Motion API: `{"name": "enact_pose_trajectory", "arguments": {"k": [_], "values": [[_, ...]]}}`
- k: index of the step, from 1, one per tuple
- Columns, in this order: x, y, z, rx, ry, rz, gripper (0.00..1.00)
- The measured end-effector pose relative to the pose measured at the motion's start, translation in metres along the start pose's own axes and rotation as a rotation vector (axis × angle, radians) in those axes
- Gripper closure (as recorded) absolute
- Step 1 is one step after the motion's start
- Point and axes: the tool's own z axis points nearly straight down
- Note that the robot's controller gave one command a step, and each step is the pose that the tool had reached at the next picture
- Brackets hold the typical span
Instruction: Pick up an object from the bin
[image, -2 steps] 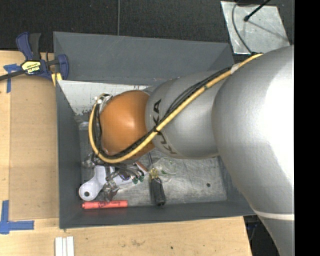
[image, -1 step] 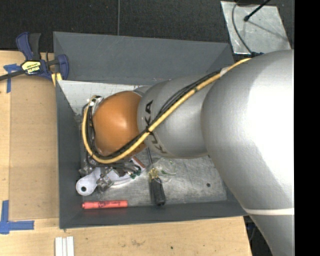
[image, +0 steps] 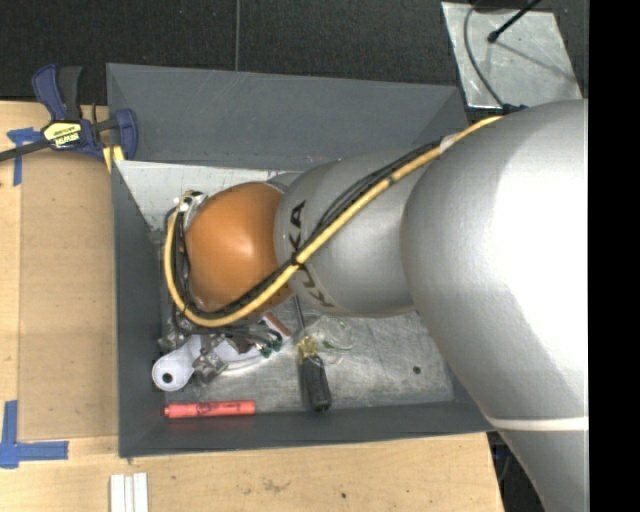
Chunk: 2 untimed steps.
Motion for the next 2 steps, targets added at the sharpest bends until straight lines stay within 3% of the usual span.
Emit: {"name": "enact_pose_trajectory", "arguments": {"k": [1,2], "values": [[-0.0051,-0.0138,-0.1919,-0.003,0.001,0.014,1.00],[-0.0045,-0.0135,-0.1897,-0.005,0.004,0.014,1.00]]}}
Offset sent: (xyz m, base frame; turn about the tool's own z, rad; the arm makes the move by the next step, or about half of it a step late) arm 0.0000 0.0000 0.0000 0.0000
